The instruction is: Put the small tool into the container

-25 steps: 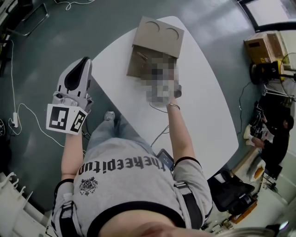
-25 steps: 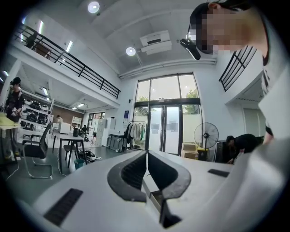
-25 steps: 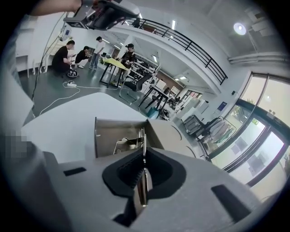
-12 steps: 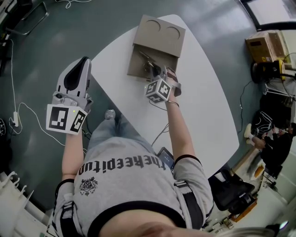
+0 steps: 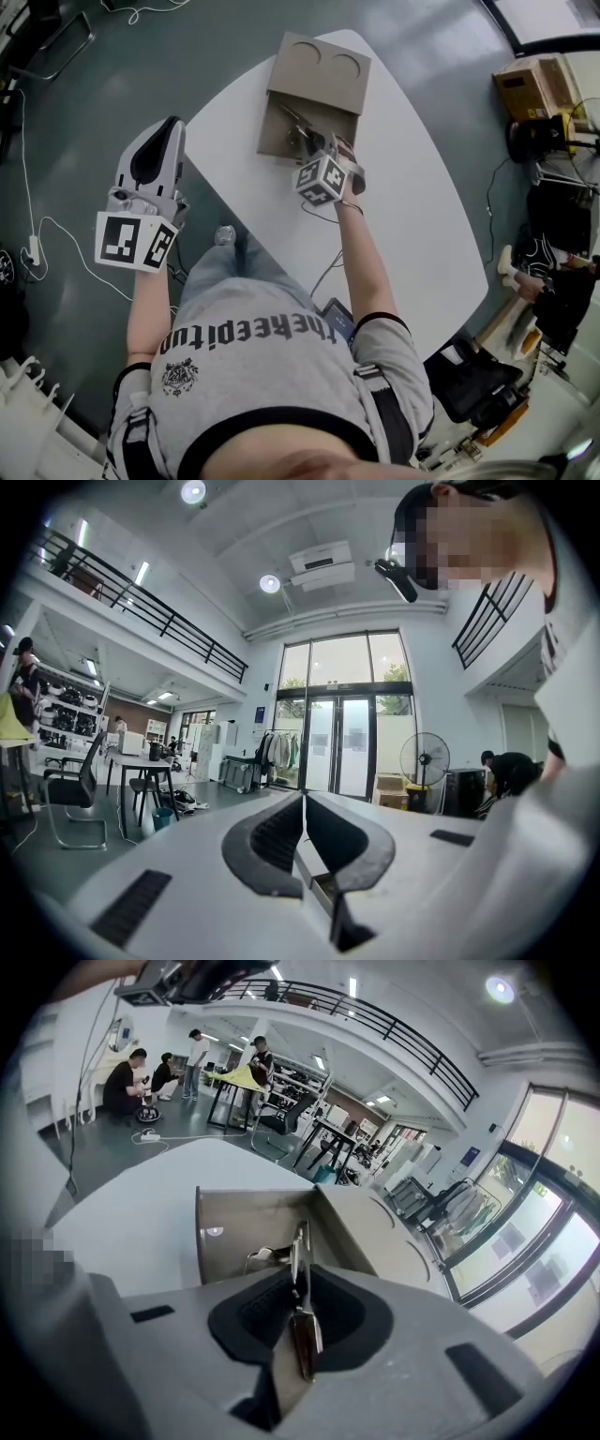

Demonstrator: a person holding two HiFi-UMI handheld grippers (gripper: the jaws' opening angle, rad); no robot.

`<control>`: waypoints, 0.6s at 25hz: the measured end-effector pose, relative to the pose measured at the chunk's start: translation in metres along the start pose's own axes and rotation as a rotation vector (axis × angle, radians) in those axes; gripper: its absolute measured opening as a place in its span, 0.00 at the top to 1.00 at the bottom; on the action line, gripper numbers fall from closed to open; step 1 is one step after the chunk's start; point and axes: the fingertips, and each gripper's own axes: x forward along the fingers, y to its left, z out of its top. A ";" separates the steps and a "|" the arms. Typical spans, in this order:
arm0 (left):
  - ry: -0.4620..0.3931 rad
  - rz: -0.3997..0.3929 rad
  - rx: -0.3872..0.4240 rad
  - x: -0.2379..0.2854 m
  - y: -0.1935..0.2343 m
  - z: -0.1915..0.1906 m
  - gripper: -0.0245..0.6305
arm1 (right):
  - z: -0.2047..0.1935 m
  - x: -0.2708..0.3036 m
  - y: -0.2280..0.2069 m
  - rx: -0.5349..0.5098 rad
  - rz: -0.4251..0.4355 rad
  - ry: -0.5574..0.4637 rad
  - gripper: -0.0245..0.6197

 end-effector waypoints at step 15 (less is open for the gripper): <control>-0.027 -0.025 -0.002 -0.023 -0.001 0.008 0.94 | -0.006 -0.013 0.020 -0.034 -0.036 0.074 0.87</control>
